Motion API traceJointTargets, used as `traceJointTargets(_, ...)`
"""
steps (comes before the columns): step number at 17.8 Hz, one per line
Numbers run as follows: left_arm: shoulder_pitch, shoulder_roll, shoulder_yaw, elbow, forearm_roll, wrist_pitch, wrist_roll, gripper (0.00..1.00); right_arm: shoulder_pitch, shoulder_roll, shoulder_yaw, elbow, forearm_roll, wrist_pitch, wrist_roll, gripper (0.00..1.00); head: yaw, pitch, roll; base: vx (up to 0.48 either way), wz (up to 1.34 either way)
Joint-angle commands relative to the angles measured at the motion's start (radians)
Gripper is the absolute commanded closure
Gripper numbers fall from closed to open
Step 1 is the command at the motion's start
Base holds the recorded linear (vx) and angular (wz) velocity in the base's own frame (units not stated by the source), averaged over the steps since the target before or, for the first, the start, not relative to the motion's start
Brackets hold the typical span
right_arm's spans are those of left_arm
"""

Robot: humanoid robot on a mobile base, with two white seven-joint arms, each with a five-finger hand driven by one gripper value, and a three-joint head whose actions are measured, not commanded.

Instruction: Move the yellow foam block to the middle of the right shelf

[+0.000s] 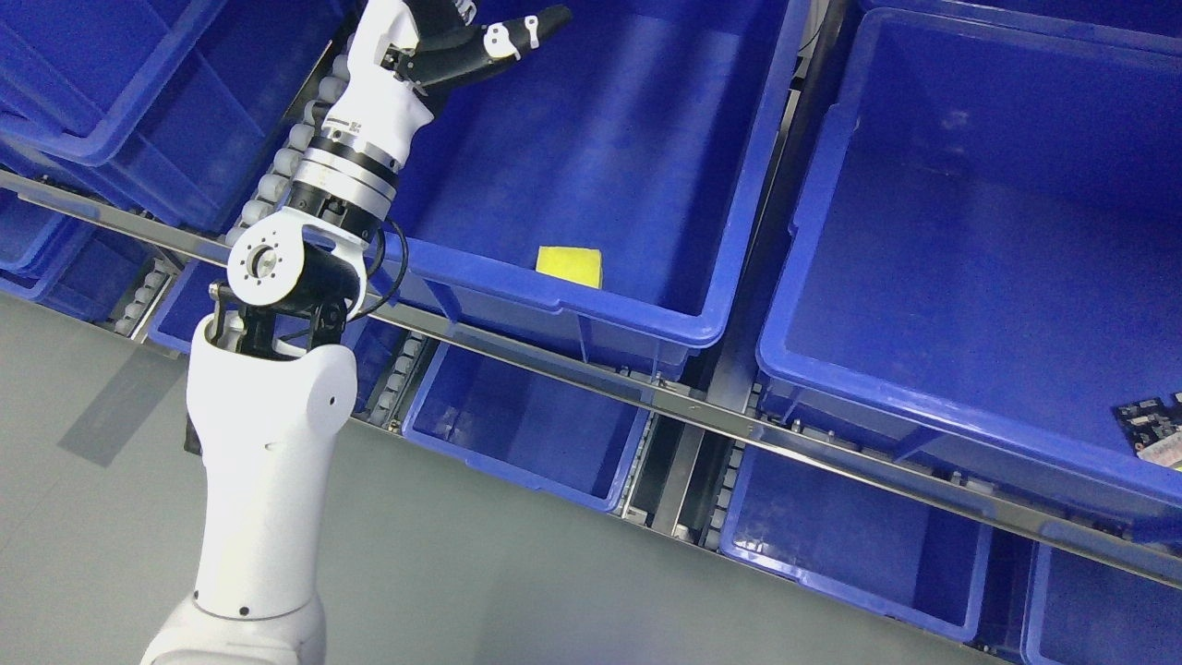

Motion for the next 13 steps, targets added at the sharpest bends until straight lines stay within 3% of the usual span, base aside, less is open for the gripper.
traceJointTargets(1,0.020,0.017,0.024,-0.023,0.000,0.006,0.003,0.00,0.002,-0.017,0.000,-0.017,0.003,0.001,0.000,0.00,0.0000,0.000,0.000,0.000,0.00)
traceJointTargets(13,0.020,0.017,0.019,-0.021,0.000,0.005,0.002,0.00,0.002,-0.017,0.000,-0.017,0.003,0.001,0.000,0.00,0.0000,0.000,0.000,0.000,0.00)
